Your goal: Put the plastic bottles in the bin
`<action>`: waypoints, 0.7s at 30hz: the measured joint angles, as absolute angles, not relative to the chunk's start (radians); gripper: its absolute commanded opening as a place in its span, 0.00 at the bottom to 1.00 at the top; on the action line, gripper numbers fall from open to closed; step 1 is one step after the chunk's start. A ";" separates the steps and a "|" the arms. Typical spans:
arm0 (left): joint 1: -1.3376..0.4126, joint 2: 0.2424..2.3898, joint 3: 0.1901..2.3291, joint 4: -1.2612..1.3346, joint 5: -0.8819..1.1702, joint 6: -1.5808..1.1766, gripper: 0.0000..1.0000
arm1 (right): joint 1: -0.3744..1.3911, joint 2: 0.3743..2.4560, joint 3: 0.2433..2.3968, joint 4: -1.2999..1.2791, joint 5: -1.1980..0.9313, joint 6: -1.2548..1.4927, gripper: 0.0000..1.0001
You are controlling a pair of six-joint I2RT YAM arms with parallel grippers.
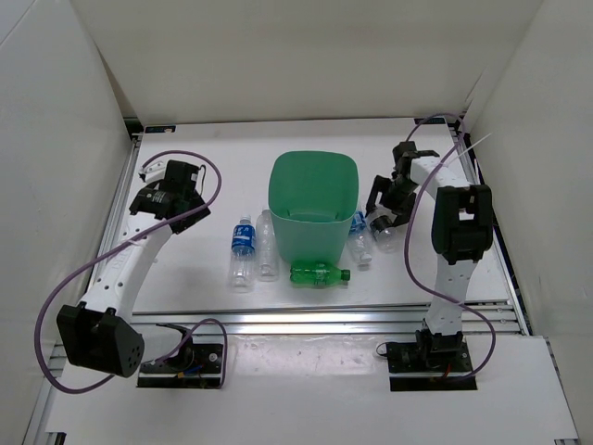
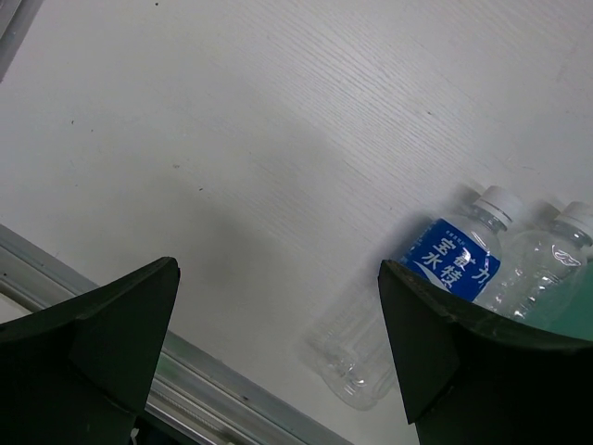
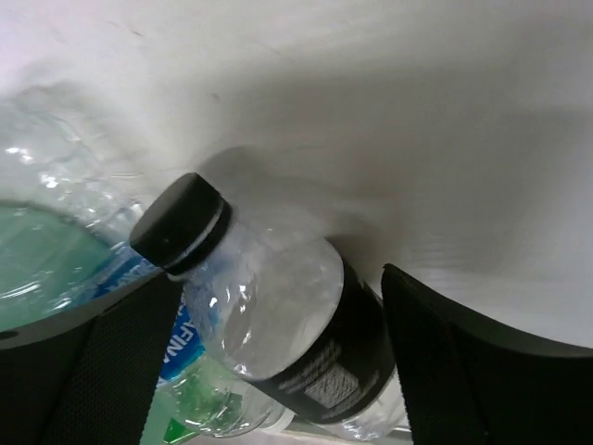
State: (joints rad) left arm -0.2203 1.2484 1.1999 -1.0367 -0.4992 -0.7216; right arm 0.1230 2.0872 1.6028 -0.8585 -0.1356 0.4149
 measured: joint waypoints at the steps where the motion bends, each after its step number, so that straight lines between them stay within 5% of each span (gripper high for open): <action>1: -0.220 1.254 1.202 -1.039 -0.499 -0.722 1.00 | 0.122 2.087 1.591 -0.861 -0.132 0.415 0.85; 10: -0.220 1.271 1.205 -1.042 -0.499 -0.722 1.00 | 0.117 2.081 1.565 -0.867 -0.076 0.449 0.34; 16: -0.220 1.271 1.206 -1.042 -0.490 -0.726 1.00 | 0.070 1.948 1.575 -0.957 -0.030 0.519 0.21; 21: -0.220 1.271 1.205 -1.030 -0.482 -0.733 1.00 | 0.049 1.806 1.829 -1.041 -0.045 0.577 0.18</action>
State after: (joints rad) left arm -0.2203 1.2705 1.2049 -1.0302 -0.4824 -0.7334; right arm 0.0494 1.8061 1.8286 -1.0412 -0.0448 0.5774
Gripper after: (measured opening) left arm 0.995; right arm 0.585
